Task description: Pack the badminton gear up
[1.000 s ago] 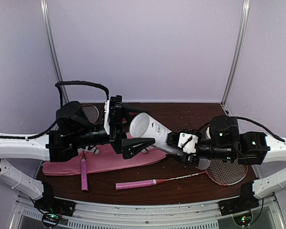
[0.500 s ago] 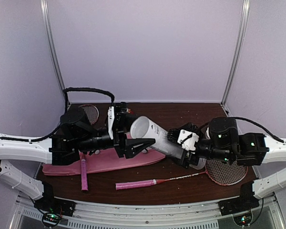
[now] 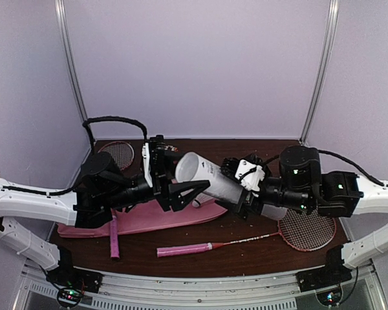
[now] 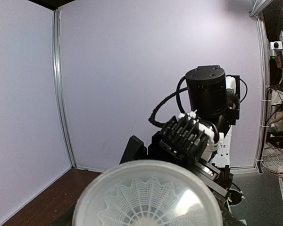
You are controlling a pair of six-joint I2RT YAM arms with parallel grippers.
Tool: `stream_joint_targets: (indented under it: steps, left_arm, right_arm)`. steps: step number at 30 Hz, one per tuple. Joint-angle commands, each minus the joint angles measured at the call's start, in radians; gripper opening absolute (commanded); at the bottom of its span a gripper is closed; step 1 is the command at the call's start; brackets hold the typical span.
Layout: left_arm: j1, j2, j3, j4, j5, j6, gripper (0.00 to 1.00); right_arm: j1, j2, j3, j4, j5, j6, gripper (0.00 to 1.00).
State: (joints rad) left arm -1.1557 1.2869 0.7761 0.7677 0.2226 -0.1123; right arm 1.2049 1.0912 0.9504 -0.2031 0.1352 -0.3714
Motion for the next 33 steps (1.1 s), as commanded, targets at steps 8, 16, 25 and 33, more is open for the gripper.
stream_joint_targets:
  steps: [8,16,25,33]
  left_arm:
    - [-0.002,0.038,-0.02,0.219,0.065,-0.094,0.59]
    - [-0.002,-0.02,-0.065,0.131,-0.011,-0.073,0.87]
    - [0.004,-0.239,-0.005,-0.571,-0.038,0.225,0.93]
    - [-0.008,-0.189,0.062,-0.66,-0.002,0.326,0.6]
  right_arm:
    - [0.004,0.063,0.066,-0.014,-0.059,-0.07,0.73]
    - [-0.016,-0.023,0.004,-0.071,-0.002,-0.066,0.48]
    - [-0.059,-0.098,-0.015,-0.266,0.051,-0.108,0.46]
    - [-0.061,-0.08,-0.025,-0.322,0.026,-0.114,0.46]
